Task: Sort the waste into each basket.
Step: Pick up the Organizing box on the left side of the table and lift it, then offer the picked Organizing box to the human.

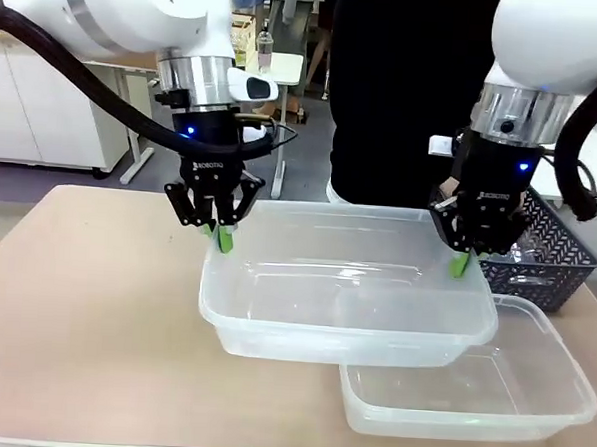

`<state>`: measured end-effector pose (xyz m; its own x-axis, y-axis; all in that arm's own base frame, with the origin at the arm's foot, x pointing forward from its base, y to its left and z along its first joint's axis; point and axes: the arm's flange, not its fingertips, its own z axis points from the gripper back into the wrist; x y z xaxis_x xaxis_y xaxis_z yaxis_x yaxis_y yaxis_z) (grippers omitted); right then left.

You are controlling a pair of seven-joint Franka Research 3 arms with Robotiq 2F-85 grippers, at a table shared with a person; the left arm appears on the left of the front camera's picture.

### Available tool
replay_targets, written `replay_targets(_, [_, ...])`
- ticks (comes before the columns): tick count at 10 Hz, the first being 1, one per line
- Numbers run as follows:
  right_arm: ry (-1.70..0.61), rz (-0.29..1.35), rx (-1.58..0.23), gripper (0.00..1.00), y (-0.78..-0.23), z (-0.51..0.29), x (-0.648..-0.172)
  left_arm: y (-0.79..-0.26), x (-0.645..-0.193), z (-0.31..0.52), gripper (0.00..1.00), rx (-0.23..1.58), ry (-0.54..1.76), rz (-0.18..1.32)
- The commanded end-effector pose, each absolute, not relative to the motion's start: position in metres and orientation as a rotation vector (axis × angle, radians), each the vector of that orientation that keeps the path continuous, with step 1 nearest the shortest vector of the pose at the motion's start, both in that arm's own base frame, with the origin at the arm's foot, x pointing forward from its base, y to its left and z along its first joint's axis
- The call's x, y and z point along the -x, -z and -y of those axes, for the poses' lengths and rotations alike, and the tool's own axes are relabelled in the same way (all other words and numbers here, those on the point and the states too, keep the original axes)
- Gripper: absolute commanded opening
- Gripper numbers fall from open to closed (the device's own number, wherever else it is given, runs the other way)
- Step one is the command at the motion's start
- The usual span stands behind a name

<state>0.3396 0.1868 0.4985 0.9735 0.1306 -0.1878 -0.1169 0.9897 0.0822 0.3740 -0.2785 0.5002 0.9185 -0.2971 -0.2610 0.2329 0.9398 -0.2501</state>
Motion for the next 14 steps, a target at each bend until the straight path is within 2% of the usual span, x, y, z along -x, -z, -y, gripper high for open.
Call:
replay_targets(1, [-0.188, -0.173, -0.161, 0.06, -0.481, -0.183, -0.364, -0.506, -0.367, 0.267, 0.07, 0.248, 0.228, -0.276])
replay_targets(6, [-0.185, -0.303, -0.244, 0.06, -0.479, -0.191, -0.362, -0.479, -0.379, 0.27, 0.07, 0.169, 0.18, -0.26])
replay_targets(8, [-0.166, -0.266, -0.187, 0.06, -0.469, -0.19, -0.363, -0.483, -0.377, 0.264, 0.07, 0.177, 0.202, -0.27])
replay_targets(14, [-0.166, -0.266, -0.187, 0.06, -0.469, -0.19, -0.363, -0.483, -0.377, 0.264, 0.07, 0.177, 0.202, -0.27])
